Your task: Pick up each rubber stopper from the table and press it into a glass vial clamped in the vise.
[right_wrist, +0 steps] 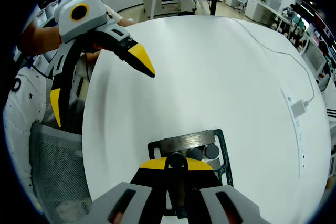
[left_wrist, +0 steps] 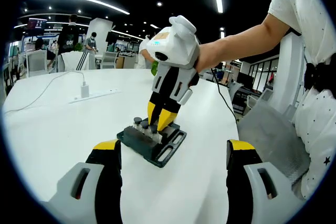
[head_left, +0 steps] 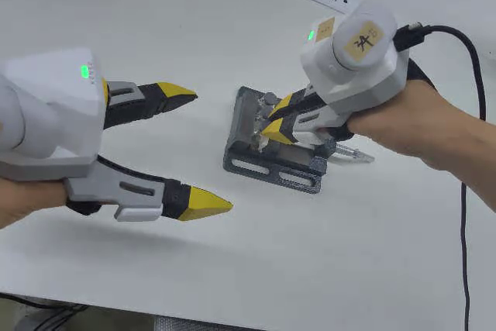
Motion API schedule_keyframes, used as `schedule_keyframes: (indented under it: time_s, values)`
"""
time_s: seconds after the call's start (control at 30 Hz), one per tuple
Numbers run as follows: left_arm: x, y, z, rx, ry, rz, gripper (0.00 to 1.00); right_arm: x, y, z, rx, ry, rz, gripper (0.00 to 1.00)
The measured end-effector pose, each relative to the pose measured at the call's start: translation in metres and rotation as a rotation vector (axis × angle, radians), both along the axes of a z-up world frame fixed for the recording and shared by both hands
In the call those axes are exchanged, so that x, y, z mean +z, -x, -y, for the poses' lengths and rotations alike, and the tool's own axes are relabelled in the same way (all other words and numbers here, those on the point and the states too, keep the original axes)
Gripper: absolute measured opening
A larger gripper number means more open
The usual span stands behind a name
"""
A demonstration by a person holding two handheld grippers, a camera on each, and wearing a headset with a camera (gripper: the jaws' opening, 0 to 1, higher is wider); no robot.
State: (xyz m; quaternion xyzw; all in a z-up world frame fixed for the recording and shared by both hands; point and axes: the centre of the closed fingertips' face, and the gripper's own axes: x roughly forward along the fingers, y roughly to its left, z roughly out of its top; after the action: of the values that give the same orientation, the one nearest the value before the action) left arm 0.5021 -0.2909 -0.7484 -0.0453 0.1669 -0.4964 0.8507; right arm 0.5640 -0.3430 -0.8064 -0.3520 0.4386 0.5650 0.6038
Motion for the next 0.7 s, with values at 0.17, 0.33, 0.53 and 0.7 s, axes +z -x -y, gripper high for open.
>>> schedule_keyframes:
  time_s: [0.17,0.33,0.53,0.7]
  values:
    - [0.0006,-0.0015,-0.0010,0.003,0.003,0.001,0.81,-0.0018,0.0001,0.0007,0.000,-0.008,0.020,0.05]
    - [0.0021,-0.0032,0.0008,0.001,0.004,0.004,0.81,-0.0004,-0.0014,-0.0017,-0.002,-0.007,0.009,0.07]
    - [0.0028,-0.0014,0.0036,-0.011,0.001,0.005,0.81,0.0004,-0.0004,-0.0014,0.005,-0.014,0.020,0.08]
    - [0.0018,-0.0003,0.0025,-0.011,-0.001,0.002,0.81,0.0001,0.0002,-0.0014,0.002,-0.021,0.019,0.09]
